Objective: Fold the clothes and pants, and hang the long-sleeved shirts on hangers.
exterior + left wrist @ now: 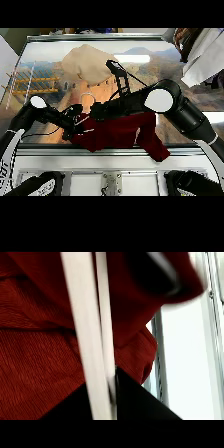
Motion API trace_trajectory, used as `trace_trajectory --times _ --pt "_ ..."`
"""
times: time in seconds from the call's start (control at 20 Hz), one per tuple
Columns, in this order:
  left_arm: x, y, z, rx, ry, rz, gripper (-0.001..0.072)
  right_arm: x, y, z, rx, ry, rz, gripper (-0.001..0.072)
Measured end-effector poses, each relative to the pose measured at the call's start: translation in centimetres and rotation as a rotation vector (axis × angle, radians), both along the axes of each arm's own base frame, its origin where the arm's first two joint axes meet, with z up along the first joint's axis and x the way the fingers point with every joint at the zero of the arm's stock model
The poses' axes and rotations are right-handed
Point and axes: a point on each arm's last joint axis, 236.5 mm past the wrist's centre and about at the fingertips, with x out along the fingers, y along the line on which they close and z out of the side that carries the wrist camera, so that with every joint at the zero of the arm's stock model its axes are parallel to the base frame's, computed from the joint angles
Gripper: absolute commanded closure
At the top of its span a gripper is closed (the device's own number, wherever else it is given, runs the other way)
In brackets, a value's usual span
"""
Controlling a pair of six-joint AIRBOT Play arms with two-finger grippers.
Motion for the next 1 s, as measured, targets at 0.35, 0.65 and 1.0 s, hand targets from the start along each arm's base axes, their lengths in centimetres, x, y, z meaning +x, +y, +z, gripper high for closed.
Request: trace_trajectory --times 0.35,0.65,1.0 --pt "-0.1 0.0 0.0 -0.002 0.003 -0.003 0.0681 -0.4 -2.6 1.5 -0.020 -0.044 0.031 0.0307" --pt "-0.2 0.0 0.0 -0.001 0.005 -0.006 0.0681 -0.1 -6.0 2.9 -0.032 -0.080 0.038 0.0305" --pt "-0.2 0.0 0.0 -0.001 0.006 -0.004 0.0680 0.1 -7.7 4.0 -0.024 -0.168 0.112 0.0121"
